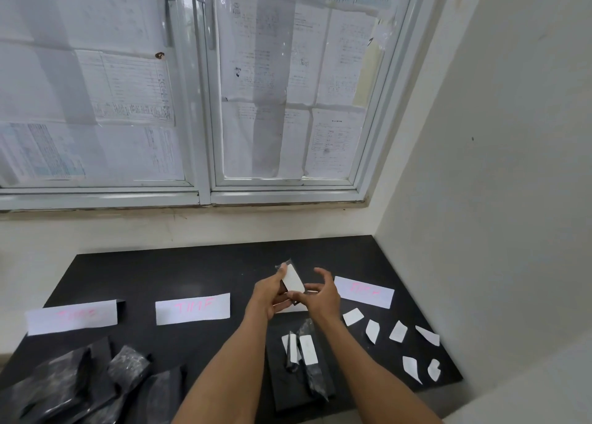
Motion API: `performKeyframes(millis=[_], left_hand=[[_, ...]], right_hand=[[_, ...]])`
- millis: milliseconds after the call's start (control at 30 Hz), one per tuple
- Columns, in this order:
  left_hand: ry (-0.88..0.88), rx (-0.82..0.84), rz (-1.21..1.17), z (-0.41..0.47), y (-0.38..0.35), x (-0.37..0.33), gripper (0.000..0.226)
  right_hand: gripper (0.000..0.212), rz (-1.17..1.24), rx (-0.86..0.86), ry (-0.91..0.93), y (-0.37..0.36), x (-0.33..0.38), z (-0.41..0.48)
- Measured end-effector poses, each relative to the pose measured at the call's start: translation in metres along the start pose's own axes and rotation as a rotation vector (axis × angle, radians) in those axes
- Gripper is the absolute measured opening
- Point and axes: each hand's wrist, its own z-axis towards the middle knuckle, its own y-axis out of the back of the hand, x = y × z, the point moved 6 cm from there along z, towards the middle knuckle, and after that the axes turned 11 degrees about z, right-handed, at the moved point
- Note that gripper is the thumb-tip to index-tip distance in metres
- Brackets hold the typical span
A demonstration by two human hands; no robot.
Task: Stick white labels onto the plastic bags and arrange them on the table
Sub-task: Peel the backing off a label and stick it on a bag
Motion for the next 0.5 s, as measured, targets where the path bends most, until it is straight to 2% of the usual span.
performKeyframes(millis=[100,233,367,500], left_hand=[[0.009,-0.033,-0.065,0.004,0.005,0.004,0.038],[0.006,0.055,-0.084,0.0,0.0,0.001,0.027],[0.008,0.08,-0.055,-0.007,-0.005,-0.003,0.006],[0.038,0.038,-0.077,-0.006,-0.008,0.003,0.016]], right_hand=[[0.048,0.147,0.062,-0.082,0.001,-0.007,0.003],[0.013,0.424,-0.072,-0.214,0.004,-0.011,-0.001],[0.009,0.357,-0.16,-0.204,0.01,-0.017,0.0],[0.016,0.207,-0.109,-0.067,0.017,-0.013,-0.001]])
